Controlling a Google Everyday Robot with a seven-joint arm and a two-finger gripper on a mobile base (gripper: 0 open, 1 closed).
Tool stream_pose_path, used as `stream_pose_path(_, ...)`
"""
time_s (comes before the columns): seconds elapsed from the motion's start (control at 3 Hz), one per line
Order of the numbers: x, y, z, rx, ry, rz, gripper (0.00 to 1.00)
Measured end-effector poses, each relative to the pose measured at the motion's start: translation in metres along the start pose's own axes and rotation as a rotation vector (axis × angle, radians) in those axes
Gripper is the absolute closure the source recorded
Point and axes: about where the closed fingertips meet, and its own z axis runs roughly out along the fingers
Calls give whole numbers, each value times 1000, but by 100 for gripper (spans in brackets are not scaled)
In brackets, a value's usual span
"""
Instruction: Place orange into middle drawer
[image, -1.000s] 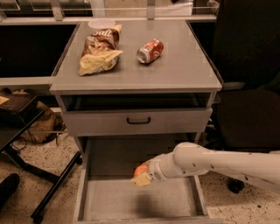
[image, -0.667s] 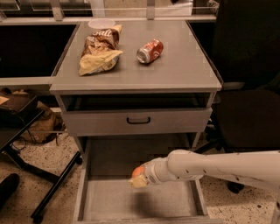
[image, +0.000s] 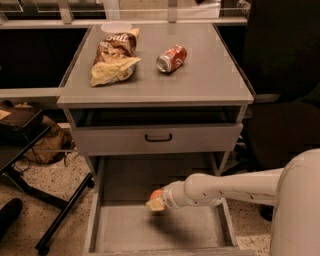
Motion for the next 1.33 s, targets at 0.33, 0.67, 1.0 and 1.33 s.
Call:
stream_pose_path(0.33,15,-3,18,-16,27,24,100)
stream_pose_path(0.67,30,-5,44,-38,60,41,100)
stream_pose_path(1.0,37,-6,51,-31,65,62,100)
stream_pose_path(1.33,36,-5,50,-31,65,62,100)
